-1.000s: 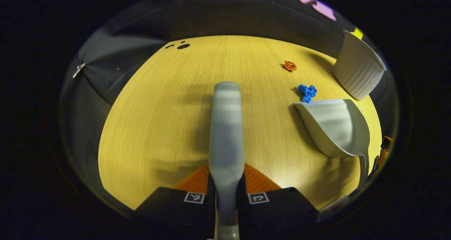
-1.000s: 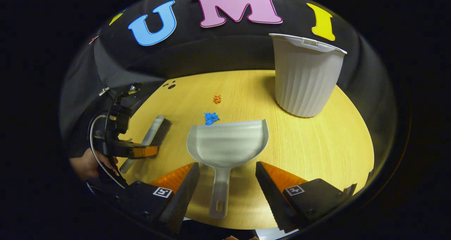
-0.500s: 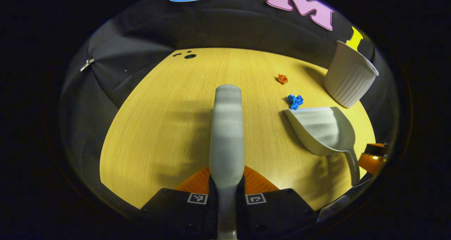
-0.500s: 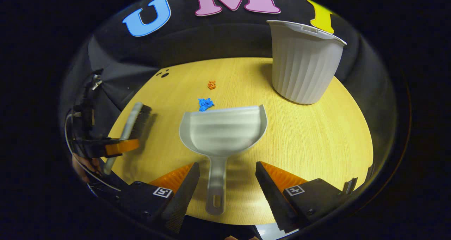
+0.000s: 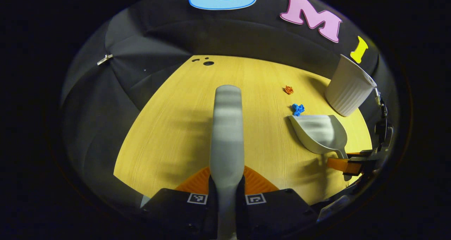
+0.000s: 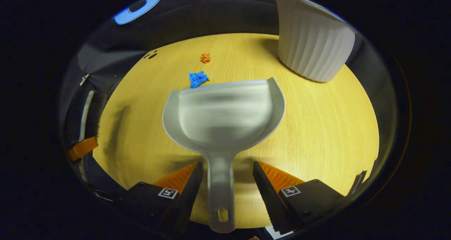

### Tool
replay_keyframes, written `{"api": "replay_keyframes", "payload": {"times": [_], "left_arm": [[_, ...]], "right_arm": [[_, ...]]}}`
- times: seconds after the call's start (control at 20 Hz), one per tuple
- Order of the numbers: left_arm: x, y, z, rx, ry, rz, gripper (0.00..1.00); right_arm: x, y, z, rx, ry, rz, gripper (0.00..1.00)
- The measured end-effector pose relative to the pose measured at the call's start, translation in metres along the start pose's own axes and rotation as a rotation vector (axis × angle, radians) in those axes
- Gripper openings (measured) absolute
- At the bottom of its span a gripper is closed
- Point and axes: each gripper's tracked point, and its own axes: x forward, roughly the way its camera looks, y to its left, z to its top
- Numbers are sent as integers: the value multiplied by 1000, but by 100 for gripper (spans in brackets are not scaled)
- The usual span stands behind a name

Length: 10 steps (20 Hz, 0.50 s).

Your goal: Pick up the small broom and dustpan from the desktop, sweep the trash into the dustpan with the broom, and then empty the trash into the garbage bin.

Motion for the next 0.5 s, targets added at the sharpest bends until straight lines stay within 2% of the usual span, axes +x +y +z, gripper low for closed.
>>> {"api": "replay_keyframes", "payload": {"times": [0.05,0.1,0.15,0.35,0.4,0.5], "left_arm": [[-1,3,-2,-10,3,6,25],[-2,7,-4,-19,9,17,25],[-3,11,-8,-27,17,29,24],[-4,11,-15,-59,31,45,24],[-4,11,-15,-61,34,51,24],[-4,8,-17,-68,37,54,25]], "right_arm": [[4,1,-1,2,11,-2,87],[8,1,0,-1,16,-12,75],[12,2,-1,-2,29,-13,71],[19,0,11,-1,30,-23,67],[19,1,13,4,31,-21,63],[18,1,13,9,34,-19,60]]}}
